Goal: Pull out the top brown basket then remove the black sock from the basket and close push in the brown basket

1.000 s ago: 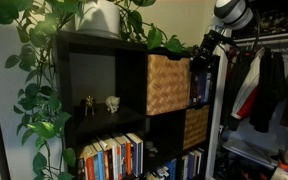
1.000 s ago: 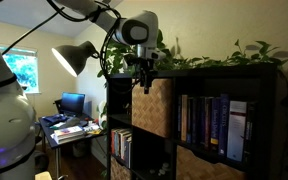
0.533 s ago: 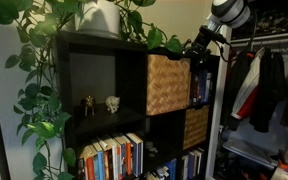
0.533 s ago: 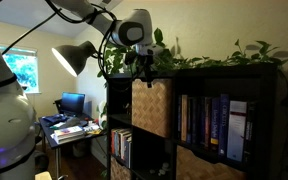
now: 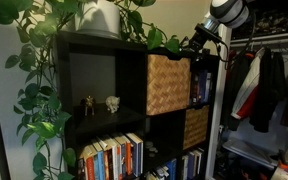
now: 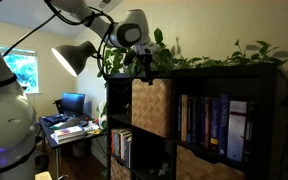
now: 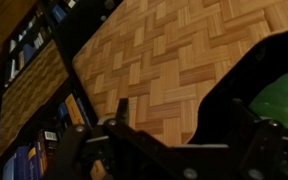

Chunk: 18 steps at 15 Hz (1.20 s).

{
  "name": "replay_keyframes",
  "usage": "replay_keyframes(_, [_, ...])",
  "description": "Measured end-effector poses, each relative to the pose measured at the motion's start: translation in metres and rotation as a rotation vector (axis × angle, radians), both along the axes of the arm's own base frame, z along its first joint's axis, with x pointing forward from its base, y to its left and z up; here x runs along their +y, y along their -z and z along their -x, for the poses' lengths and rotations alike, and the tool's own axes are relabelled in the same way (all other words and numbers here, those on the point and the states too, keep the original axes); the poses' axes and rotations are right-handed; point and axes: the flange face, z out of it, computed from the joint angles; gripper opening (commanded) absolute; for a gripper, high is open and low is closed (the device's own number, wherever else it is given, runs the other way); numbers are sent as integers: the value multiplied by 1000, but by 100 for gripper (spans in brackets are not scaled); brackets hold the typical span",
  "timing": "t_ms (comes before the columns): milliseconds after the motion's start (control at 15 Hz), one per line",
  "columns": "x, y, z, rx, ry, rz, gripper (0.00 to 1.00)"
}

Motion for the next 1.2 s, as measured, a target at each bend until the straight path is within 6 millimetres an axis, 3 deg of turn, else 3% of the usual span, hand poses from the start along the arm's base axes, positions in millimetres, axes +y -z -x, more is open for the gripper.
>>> replay_keyframes(1000, [24,45,-17,-51,-6,36,100])
replay_keyframes(1200, [25,45,-18,-42,-9,61,100])
